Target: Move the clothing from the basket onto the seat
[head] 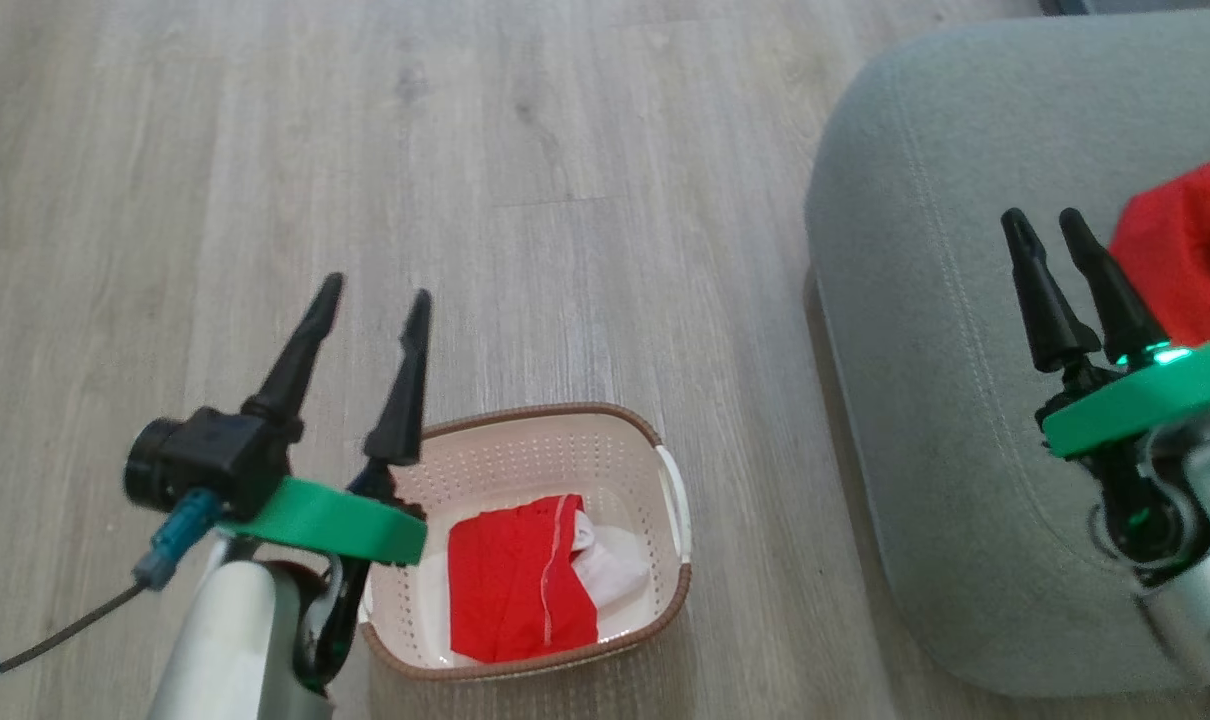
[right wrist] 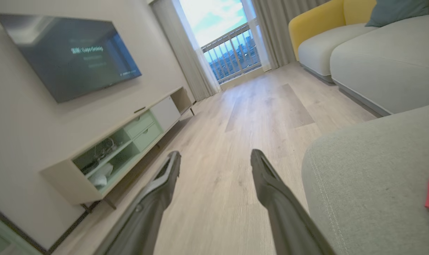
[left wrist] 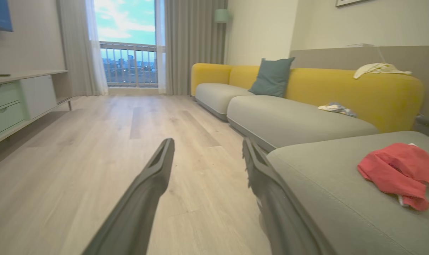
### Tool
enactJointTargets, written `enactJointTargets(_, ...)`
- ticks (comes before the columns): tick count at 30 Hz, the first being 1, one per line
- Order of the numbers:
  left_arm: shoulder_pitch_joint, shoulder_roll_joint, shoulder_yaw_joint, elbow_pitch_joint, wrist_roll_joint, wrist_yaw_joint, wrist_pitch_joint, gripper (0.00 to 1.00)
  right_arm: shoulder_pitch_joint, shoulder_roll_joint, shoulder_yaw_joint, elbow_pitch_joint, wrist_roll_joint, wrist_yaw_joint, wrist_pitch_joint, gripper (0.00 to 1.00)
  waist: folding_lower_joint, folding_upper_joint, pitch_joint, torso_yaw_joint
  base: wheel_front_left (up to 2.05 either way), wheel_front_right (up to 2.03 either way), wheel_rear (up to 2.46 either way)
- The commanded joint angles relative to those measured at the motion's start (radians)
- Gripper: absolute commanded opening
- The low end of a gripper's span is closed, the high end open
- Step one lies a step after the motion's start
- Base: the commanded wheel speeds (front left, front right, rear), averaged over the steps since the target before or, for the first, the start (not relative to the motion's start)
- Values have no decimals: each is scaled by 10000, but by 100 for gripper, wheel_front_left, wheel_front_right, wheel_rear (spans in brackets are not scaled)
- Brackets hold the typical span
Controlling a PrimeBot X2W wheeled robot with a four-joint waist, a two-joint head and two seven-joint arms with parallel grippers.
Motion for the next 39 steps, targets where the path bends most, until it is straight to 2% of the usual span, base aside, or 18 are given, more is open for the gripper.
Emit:
enactJointTargets(1,-215,-11,413,-251,-18,106,-44,100,82,65,-173,-439,-109,-2,-102,100,1,-1,-62,134,0,0,0)
enactJointTargets(6,-164,-14,652,-86,-216,752,-44,100,1330,1371,-1529,-1247,-803,-2,-109,100,1,-1,-66,386,0,0,0)
enactJointTargets(9,-21,-14,600,67,-170,818,-44,100,1979,2138,-2005,-1377,-1554,-2,-110,100,1,-1,-67,466,0,0,0)
enactJointTargets(16,366,-15,226,350,71,787,-44,100,2977,3473,-2776,-1161,-3495,-2,-111,100,1,-1,-55,604,0,0,0)
enactJointTargets(18,423,-15,31,421,287,694,-44,100,3127,3561,-2834,-1133,-3805,-2,-111,100,1,-1,-41,634,0,0,0)
enactJointTargets(22,501,-16,-17,518,200,814,-44,100,3293,3707,-2950,-1113,-3971,-2,-112,100,1,-1,4,657,0,0,0)
enactJointTargets(26,475,-16,-217,568,596,642,-44,100,3260,3780,-2929,-1111,-4022,-2,-112,100,1,-1,55,605,0,0,0)
enactJointTargets(39,317,-16,-191,559,403,824,-44,100,3151,3774,-2856,-1085,-4011,-2,-112,100,1,-1,164,519,0,0,0)
